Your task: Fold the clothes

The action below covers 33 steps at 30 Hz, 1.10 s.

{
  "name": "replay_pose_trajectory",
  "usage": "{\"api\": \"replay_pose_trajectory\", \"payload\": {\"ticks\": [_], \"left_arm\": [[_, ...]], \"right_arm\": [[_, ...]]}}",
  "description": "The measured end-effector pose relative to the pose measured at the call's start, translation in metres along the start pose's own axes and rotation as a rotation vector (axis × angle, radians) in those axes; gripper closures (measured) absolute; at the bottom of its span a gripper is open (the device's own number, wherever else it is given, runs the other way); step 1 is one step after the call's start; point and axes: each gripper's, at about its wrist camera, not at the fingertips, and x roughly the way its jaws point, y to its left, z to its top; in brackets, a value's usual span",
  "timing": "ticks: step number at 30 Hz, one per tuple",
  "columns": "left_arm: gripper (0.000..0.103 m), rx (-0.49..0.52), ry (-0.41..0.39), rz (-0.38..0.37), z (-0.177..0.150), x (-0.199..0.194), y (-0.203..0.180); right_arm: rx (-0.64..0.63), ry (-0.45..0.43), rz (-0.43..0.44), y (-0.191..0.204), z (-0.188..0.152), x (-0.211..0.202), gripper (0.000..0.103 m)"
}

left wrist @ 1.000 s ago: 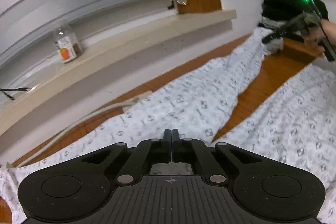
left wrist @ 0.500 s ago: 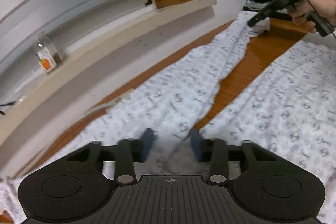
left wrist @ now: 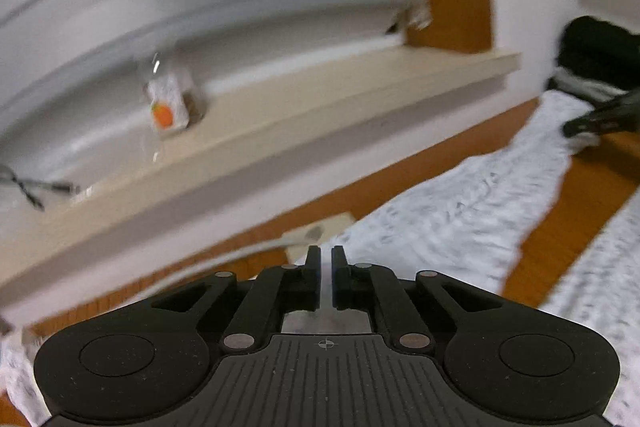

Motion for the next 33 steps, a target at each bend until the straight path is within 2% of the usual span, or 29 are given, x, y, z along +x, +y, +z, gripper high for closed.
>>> {"api": "replay_pose_trajectory", "payload": {"ticks": [1,4,8,10,12,18,23,24,25,28,33], "left_arm": [[0.098,-0.015,0.002,0.011,-0.001,0.003,0.001],[0.098,-0.058,-0.063,0.007,-0.009,-0.014,-0.004],[0.098,-0.036,-0.092,-0.079,-0.013,-0.035,-0.026],[0.095,0.0,-0.08,-0.108,-0.017,-0.037,-0.042],[0.082,0.041,-0.065,-0.098,-0.019,-0.031,-0.055],[0.082,0.034,0.004,-0.087,-0.028,-0.004,-0.055],[0.082,0.026,0.016,-0.114,-0.033,-0.001,-0.049],[0.088,0.028,0.016,-0.118,-0.034,-0.001,-0.049],[0.101,0.029,0.016,-0.123,-0.035,-0.002,-0.049],[0.102,0.011,-0.029,-0.134,-0.033,-0.013,-0.047],[0.102,-0.053,-0.123,-0.179,-0.029,-0.059,-0.029]], "right_arm": [[0.004,0.007,-0.003,0.0,0.0,0.003,0.1],[0.004,0.015,-0.004,0.001,-0.001,0.007,0.1],[0.005,0.02,-0.003,-0.001,0.0,0.008,0.1],[0.01,0.019,-0.004,-0.002,0.002,0.007,0.1],[0.005,0.02,-0.008,0.0,0.002,0.006,0.1],[-0.006,0.017,-0.006,0.001,0.003,0.0,0.1],[-0.004,0.017,-0.001,-0.002,0.0,-0.001,0.1],[-0.002,0.017,-0.001,-0.003,-0.001,-0.001,0.1],[0.001,0.016,0.0,-0.003,-0.001,-0.001,0.1],[0.0,0.01,-0.002,-0.002,0.0,-0.002,0.1],[0.012,-0.01,0.011,-0.004,0.007,-0.013,0.1]]}}
